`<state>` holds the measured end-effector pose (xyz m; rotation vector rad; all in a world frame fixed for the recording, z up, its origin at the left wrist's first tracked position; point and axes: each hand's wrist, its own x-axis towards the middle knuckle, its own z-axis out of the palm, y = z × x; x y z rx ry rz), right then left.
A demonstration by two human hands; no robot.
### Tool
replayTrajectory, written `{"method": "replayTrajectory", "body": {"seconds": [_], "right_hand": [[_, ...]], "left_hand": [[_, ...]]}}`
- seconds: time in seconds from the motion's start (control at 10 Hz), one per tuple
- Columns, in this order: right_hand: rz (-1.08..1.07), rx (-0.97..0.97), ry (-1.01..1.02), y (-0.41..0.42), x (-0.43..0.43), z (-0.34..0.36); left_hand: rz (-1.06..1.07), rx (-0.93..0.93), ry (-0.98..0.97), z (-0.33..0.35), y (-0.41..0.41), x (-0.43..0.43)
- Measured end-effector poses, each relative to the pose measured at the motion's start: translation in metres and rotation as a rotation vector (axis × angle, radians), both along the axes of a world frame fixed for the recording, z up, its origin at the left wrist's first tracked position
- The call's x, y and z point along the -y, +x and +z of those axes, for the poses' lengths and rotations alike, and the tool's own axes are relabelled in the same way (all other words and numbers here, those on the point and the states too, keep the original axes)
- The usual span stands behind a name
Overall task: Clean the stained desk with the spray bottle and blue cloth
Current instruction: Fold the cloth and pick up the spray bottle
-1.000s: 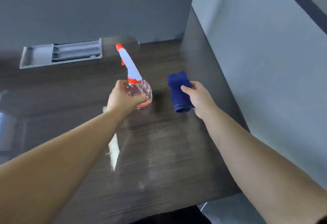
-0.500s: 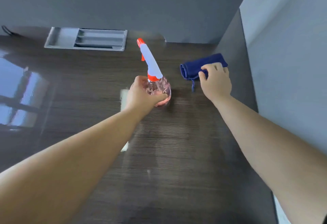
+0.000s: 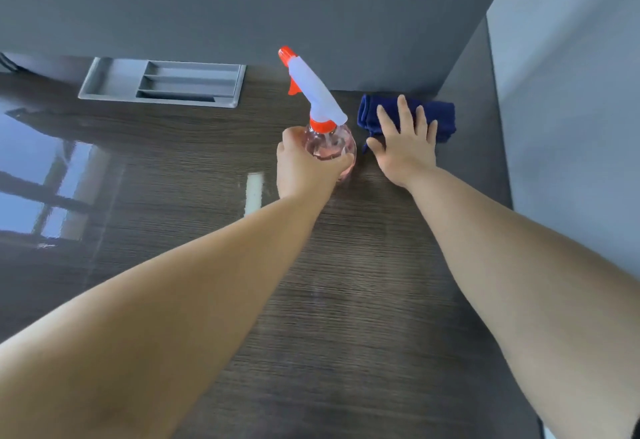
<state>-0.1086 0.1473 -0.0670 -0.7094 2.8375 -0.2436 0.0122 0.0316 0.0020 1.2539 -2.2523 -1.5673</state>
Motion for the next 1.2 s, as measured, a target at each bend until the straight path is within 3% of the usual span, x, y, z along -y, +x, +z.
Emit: {"method": "replayTrajectory", "body": {"seconds": [0.2, 0.6, 0.8, 1.2], "right_hand": [[0.127, 0.000, 0.079, 0.004, -0.028, -0.011], [0.119, 0.019, 0.095, 0.004, -0.021, -0.014], [0.131, -0.007, 0.125, 0.004, -0.021, -0.014], [0.121, 0.096, 0.131, 0.000, -0.013, 0.010]], "left_hand": [[0.071, -0.024, -0.039, -0.006, -0.046, -0.003], [0.224, -0.016, 0.023, -0.025, -0.082, -0.002], [0.144, -0.085, 0.010, -0.037, -0.074, 0.003], [0.062, -0.033, 0.095, -0.025, -0.070, 0.015]]}}
